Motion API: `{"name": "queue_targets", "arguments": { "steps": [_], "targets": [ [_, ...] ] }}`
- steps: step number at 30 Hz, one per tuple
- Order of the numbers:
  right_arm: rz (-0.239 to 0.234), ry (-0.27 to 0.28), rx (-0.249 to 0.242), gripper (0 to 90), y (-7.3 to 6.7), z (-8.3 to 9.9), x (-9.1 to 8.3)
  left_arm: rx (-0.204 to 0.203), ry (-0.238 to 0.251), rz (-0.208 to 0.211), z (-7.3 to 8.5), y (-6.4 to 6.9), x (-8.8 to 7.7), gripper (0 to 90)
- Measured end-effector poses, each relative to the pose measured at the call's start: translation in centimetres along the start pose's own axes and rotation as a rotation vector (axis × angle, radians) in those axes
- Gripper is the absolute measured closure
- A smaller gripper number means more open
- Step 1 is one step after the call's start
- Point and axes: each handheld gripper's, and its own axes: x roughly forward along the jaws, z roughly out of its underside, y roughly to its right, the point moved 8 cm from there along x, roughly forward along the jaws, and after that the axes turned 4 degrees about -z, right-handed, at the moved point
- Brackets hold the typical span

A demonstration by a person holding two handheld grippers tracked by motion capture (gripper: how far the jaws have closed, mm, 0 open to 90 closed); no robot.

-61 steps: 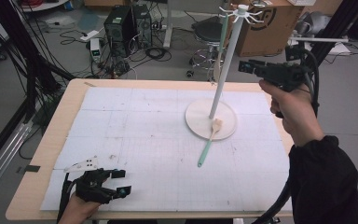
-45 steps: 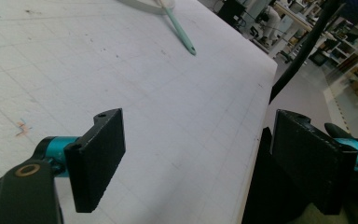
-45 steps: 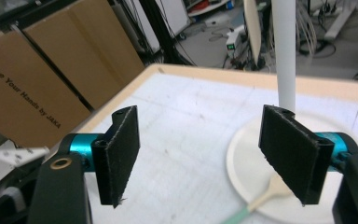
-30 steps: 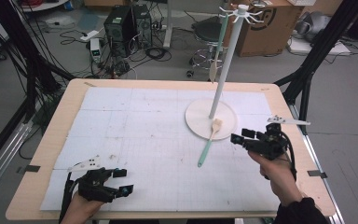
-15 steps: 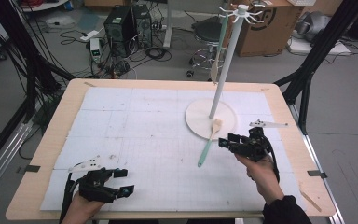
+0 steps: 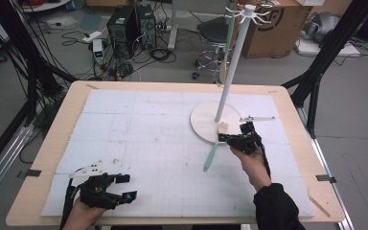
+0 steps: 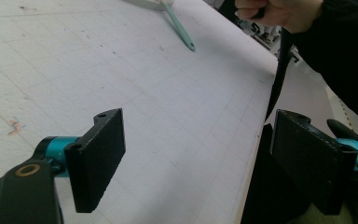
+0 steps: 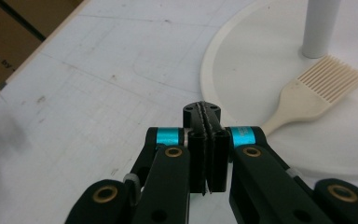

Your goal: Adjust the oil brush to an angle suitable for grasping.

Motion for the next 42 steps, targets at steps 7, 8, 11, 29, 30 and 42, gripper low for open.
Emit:
{"name": "queue_targets", "arguments": {
  "steps": [7, 8, 11, 29, 30, 42],
  "targets": [
    [0.040, -0.032, 0.032, 89.3, 1.2, -0.7, 3.5, -0.004, -0.004, 0.003, 0.1, -0.2, 0.1, 18.5],
    [0.046, -0.038, 0.037, 89.3, 1.4, -0.7, 3.9, -0.004, -0.001, 0.002, 0.1, -0.2, 0.1, 18.5],
    [0.065, -0.057, 0.037, 89.3, 1.8, -0.6, 4.8, -0.006, 0.002, 0.006, 0.1, -0.3, 0.0, 18.5],
    [0.198, -0.136, 0.083, 89.3, 4.4, 0.8, 4.2, -0.007, 0.012, 0.011, 0.0, -0.1, -0.3, 18.4],
    [0.198, -0.140, 0.082, 89.3, 4.4, 0.9, 4.0, -0.009, 0.014, 0.011, 0.0, -0.1, -0.3, 18.5],
    [0.244, -0.131, 0.104, 89.4, 4.8, 1.3, 1.6, 0.004, 0.007, 0.016, -0.1, 0.4, -0.1, 18.4]
  ]
}}
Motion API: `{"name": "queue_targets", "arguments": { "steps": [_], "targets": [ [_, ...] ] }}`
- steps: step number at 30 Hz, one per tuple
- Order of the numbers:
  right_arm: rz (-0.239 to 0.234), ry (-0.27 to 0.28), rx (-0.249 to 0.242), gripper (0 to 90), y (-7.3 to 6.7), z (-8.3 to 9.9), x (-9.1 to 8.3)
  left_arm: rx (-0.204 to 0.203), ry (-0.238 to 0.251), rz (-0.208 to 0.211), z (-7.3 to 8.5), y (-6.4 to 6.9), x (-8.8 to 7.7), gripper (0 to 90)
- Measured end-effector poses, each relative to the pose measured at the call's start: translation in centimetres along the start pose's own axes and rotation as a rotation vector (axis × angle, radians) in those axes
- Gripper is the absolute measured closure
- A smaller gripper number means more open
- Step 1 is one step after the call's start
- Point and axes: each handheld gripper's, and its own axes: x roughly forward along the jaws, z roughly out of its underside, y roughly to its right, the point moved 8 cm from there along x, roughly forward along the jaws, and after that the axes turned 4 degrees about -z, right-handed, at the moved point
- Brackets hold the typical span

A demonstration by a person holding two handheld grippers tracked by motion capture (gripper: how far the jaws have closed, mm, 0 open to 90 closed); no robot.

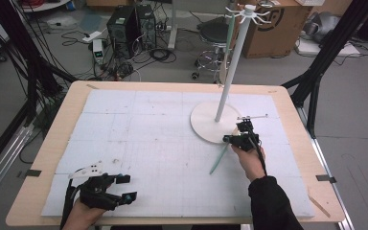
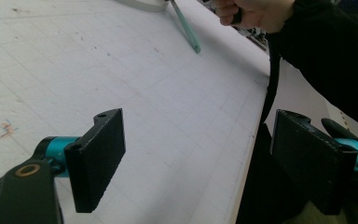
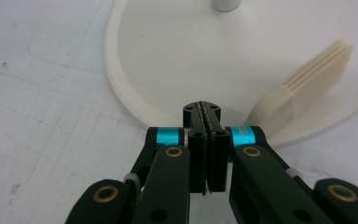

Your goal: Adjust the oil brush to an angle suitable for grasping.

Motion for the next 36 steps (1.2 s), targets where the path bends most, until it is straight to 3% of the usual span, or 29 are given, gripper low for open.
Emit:
{"name": "queue_targets", "arguments": {
  "steps": [5, 8, 13, 19, 23, 28, 36],
  "targets": [
    [0.060, -0.030, -0.015, 89.3, 0.9, 0.8, -0.8, 0.001, -0.002, 0.002, 0.0, 0.1, 0.1, 18.4],
    [0.067, -0.028, -0.001, 89.3, 1.8, 1.4, -1.4, 0.010, -0.006, 0.005, 0.0, 0.1, 0.3, 18.5],
    [0.008, 0.007, 0.027, 89.3, 2.1, 1.7, -2.5, 0.011, -0.017, 0.011, -0.1, 0.2, 0.7, 18.4],
    [-0.014, -0.021, -0.012, 89.4, 0.9, 2.0, -1.3, 0.014, -0.021, 0.015, -0.1, 0.4, 1.0, 18.4],
    [0.032, -0.053, -0.046, 89.3, 0.9, 2.1, -0.1, 0.013, -0.016, 0.012, -0.2, 0.3, 0.9, 18.4],
    [0.066, -0.053, -0.018, 89.4, 1.8, 2.3, -0.6, 0.011, -0.015, 0.009, -0.1, 0.3, 0.7, 18.4],
    [0.109, -0.057, -0.024, 89.4, 2.4, 2.8, -1.3, 0.019, -0.011, 0.009, -0.2, 0.5, 0.6, 18.4]
  ]
}}
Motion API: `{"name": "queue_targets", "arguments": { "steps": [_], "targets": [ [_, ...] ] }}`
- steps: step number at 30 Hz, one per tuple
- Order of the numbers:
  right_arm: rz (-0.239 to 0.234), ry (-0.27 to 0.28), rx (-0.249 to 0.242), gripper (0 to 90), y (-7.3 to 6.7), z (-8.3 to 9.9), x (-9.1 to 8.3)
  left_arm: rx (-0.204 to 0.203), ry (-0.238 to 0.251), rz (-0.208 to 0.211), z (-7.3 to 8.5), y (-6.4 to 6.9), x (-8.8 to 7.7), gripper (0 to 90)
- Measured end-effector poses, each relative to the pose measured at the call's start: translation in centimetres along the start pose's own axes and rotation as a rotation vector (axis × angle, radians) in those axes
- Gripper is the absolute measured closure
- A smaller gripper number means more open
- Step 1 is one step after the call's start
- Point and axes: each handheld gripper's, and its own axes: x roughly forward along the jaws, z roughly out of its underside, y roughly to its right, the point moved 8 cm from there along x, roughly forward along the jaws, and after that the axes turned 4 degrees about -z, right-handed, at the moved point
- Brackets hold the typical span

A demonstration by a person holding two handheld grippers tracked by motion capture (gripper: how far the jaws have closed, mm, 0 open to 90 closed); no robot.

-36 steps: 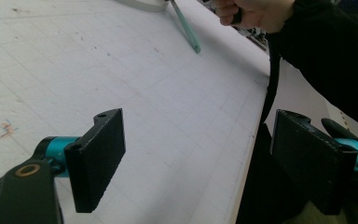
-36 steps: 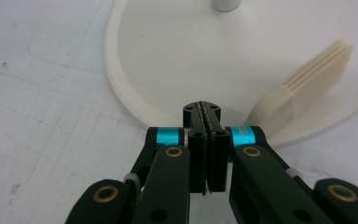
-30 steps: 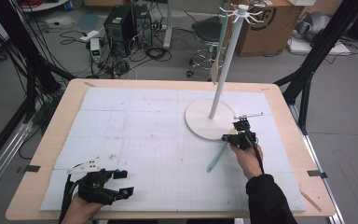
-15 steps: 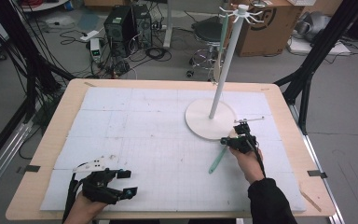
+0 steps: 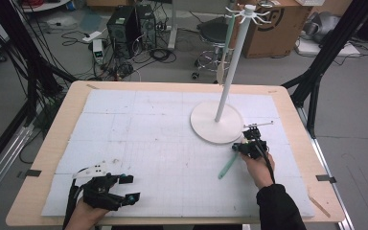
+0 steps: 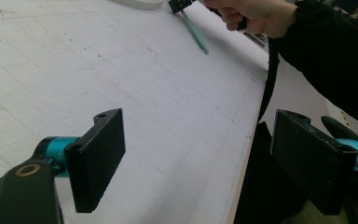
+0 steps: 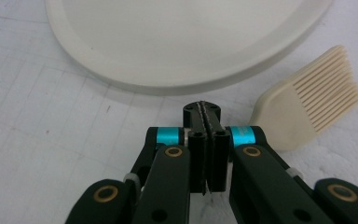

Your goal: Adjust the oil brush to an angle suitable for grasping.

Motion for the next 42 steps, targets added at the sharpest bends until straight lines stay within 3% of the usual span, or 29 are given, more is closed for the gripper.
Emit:
{"name": "queue_targets", "arguments": {
  "steps": [10, 15, 18, 25, 29, 36, 42],
  "targets": [
    [0.025, 0.011, 0.010, 89.4, 1.4, 1.4, -2.2, 0.003, -0.007, 0.008, 0.0, 0.3, 0.3, 18.5],
    [-0.003, 0.061, 0.047, 89.4, 2.5, 2.0, -4.2, 0.006, -0.011, 0.014, -0.2, 0.5, 0.7, 18.5],
    [-0.019, 0.049, 0.032, 89.4, 2.3, 2.8, -4.8, 0.014, -0.018, 0.019, -0.2, 0.5, 0.9, 18.4],
    [-0.165, 0.003, -0.029, 89.4, -1.9, 7.0, -5.3, 0.013, -0.017, 0.022, -0.2, 0.7, 0.9, 18.4],
    [-0.211, -0.014, -0.021, 89.5, -2.7, 8.4, -4.6, 0.017, -0.011, 0.021, -0.3, 0.9, 0.9, 18.5],
    [-0.277, -0.008, -0.020, 89.4, -4.3, 9.0, -4.4, 0.014, -0.010, 0.020, -0.3, 0.8, 0.8, 18.4],
    [-0.295, 0.009, -0.026, 89.5, -5.5, 7.5, -2.9, 0.015, -0.010, 0.020, -0.3, 0.8, 0.8, 18.5]
  ]
}}
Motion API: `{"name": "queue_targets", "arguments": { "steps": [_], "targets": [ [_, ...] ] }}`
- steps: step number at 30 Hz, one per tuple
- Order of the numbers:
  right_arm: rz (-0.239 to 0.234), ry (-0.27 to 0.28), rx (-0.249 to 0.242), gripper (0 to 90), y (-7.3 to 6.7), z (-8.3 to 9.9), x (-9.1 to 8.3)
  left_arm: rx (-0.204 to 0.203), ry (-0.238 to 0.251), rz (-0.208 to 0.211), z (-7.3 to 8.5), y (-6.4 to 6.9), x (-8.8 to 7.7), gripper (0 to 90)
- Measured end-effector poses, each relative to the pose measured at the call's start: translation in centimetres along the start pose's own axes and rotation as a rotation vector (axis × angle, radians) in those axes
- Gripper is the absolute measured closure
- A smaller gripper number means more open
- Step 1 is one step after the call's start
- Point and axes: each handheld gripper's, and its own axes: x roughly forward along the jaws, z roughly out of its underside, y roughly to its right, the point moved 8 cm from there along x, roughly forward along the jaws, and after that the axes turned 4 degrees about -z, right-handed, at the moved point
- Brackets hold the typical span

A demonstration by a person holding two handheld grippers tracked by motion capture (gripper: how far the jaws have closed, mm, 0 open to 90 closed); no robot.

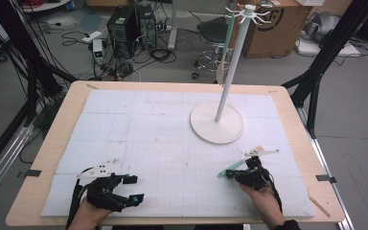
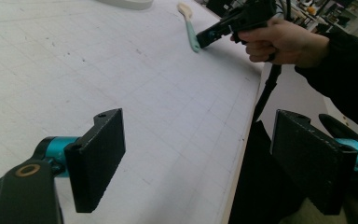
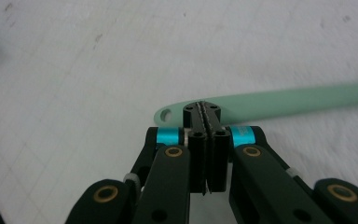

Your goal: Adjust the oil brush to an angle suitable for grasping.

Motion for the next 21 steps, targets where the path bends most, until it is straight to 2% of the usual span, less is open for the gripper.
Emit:
{"name": "queue_targets", "arguments": {
  "steps": [4, 8, 11, 15, 21],
  "targets": [
    [0.005, 0.000, -0.008, 89.5, -0.3, -1.4, 1.4, -0.004, 0.004, -0.004, 0.0, -0.2, -0.2, 18.5],
    [0.008, 0.012, 0.006, 89.5, -0.3, -2.6, 2.4, -0.009, 0.009, -0.007, 0.0, -0.2, -0.4, 18.5],
    [0.013, 0.025, 0.016, 89.6, 0.0, -3.3, 2.8, -0.009, 0.009, -0.009, 0.1, -0.3, -0.5, 18.4],
    [0.048, 0.032, 0.007, 89.6, 0.4, -4.0, 3.1, -0.006, 0.010, -0.009, 0.1, -0.3, -0.6, 18.4],
    [0.073, 0.060, 0.033, 89.6, 1.4, -5.1, 3.4, -0.006, 0.007, -0.009, 0.1, -0.3, -0.6, 18.4]
  ]
}}
